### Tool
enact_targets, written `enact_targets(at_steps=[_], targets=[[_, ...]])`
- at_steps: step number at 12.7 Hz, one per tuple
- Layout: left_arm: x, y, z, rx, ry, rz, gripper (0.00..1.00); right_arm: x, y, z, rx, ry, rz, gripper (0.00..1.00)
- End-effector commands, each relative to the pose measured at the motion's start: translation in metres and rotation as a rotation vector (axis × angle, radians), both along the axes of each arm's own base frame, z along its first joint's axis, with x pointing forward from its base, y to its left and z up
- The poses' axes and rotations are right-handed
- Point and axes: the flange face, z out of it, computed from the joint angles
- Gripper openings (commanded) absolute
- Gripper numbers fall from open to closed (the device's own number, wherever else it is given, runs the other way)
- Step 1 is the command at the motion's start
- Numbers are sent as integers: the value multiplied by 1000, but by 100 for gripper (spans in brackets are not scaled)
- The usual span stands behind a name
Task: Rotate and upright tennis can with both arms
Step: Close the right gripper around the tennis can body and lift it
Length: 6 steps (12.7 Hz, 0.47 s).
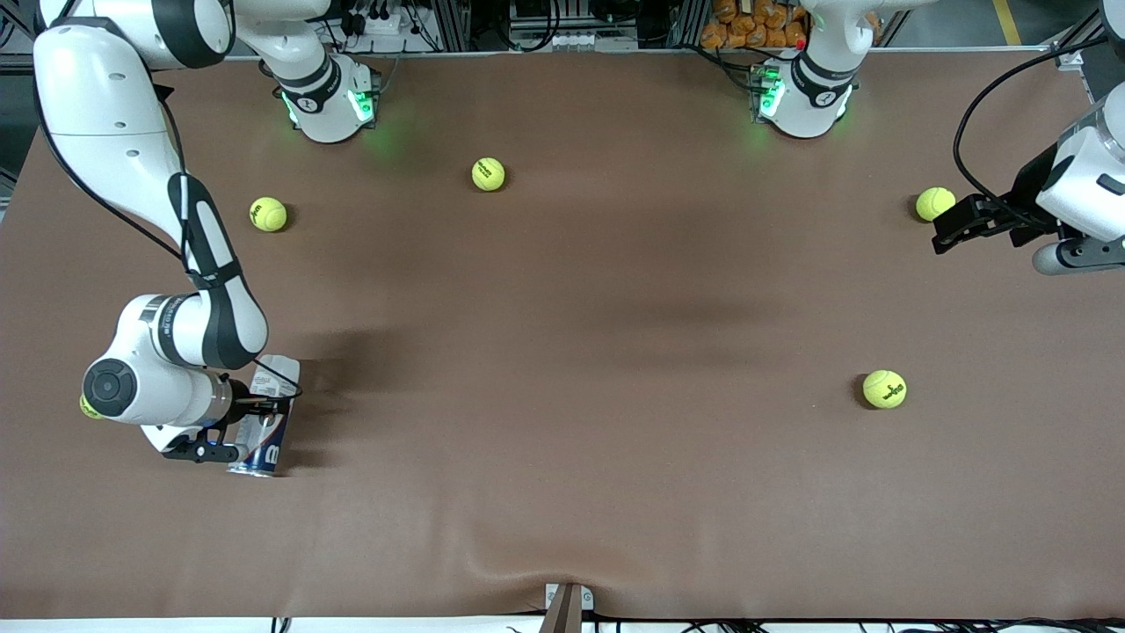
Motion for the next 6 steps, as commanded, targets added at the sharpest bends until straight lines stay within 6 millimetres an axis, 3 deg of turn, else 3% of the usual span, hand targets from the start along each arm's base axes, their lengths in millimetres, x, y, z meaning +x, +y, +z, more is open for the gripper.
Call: enact_targets(at_steps=[1, 3, 6], targets=[[0, -1, 1, 0, -9, -21, 100, 2, 11, 23, 21, -11, 16, 59], [0, 0, 1, 0, -9, -19, 100, 4, 15, 49, 26, -14, 21, 61], [0, 0, 0, 0, -8, -19, 100, 4, 18, 69, 29, -19, 30, 63]])
